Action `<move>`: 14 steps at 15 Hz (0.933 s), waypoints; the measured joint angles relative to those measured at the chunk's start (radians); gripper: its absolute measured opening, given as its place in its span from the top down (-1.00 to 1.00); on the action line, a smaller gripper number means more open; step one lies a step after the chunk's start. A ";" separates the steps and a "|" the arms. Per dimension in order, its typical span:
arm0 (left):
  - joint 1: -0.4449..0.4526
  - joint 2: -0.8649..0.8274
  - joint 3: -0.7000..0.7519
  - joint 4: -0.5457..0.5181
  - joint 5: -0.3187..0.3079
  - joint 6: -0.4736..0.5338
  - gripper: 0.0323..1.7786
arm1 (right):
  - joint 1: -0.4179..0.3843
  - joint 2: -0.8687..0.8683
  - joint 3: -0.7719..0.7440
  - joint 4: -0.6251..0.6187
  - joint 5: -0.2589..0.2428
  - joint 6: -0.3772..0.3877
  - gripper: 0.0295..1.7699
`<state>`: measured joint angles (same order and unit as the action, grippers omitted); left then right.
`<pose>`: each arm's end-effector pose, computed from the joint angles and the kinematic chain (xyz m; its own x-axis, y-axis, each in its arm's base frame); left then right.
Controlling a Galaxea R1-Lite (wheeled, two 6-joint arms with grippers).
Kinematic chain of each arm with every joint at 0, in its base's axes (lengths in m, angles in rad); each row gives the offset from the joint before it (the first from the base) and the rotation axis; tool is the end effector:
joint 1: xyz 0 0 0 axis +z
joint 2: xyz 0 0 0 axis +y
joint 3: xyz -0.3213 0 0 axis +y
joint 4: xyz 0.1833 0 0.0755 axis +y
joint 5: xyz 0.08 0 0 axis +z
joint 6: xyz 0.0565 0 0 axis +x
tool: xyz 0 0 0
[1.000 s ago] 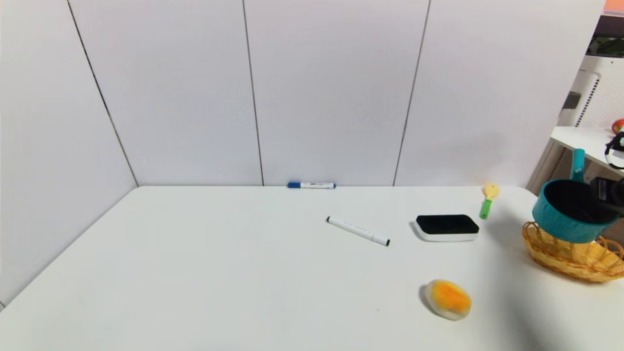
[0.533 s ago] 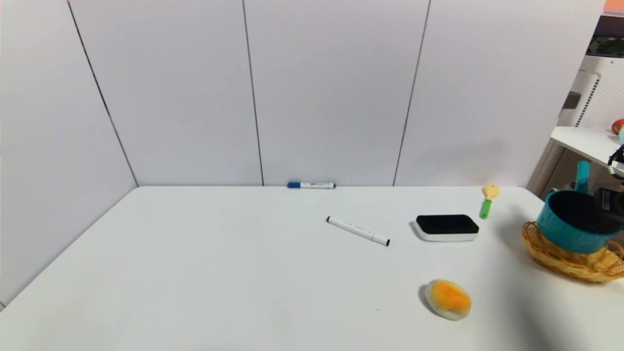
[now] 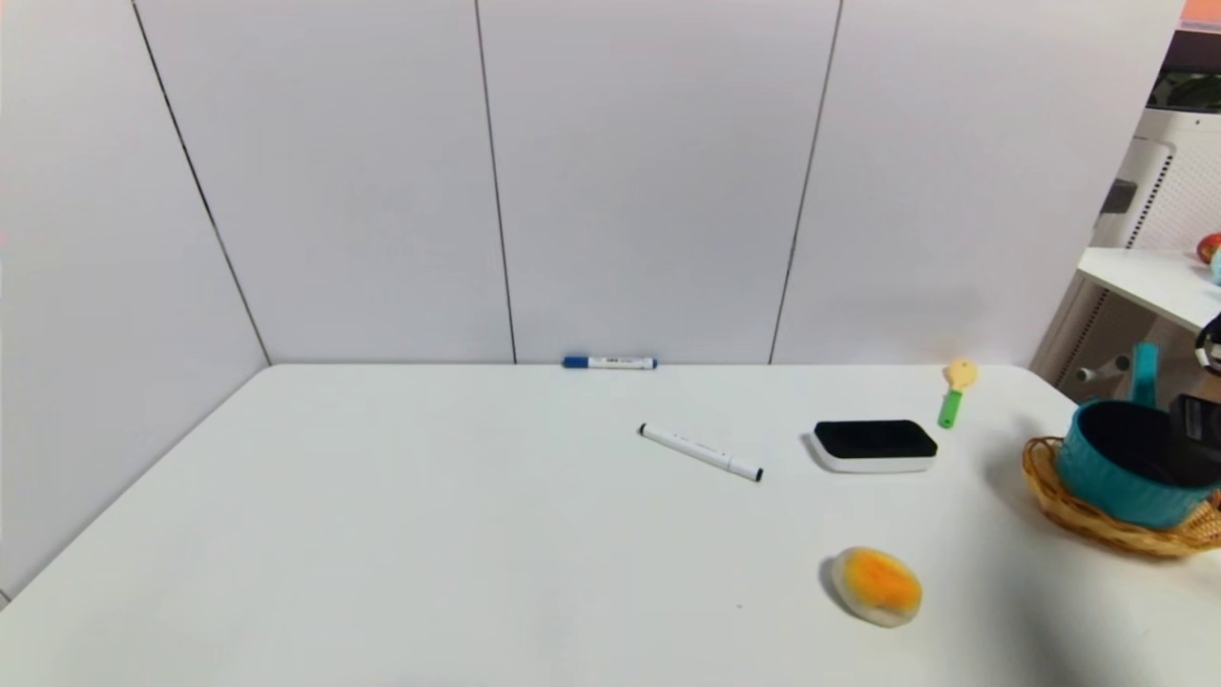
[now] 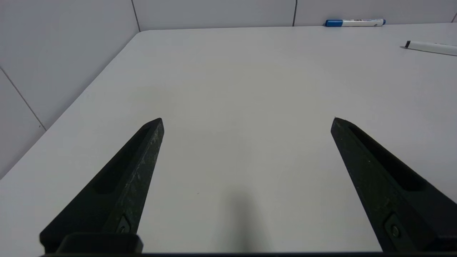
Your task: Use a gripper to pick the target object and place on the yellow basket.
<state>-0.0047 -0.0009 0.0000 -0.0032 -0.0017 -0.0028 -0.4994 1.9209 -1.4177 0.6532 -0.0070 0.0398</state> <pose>-0.0016 -0.0001 0.0759 1.0000 -0.0064 0.0041 0.0064 1.0000 -0.0028 0.3177 -0.1738 0.1546 0.3501 -0.1990 -0.9153 0.5130 0.8584 0.0096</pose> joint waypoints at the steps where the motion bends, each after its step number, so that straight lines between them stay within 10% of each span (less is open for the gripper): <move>1: 0.000 0.000 0.000 0.000 0.000 0.000 -0.90 | 0.000 -0.002 0.007 0.000 0.000 0.000 0.89; 6: 0.000 0.000 0.000 0.000 0.000 0.000 -0.90 | -0.001 -0.006 0.011 -0.013 0.000 0.004 0.02; 14: 0.000 0.000 0.000 0.000 0.000 0.000 -0.90 | 0.003 -0.101 -0.044 -0.012 -0.001 -0.006 -0.59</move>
<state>-0.0047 -0.0009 0.0000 -0.0036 -0.0017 -0.0028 -0.4960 1.8198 -1.4615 0.6413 -0.0081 0.0340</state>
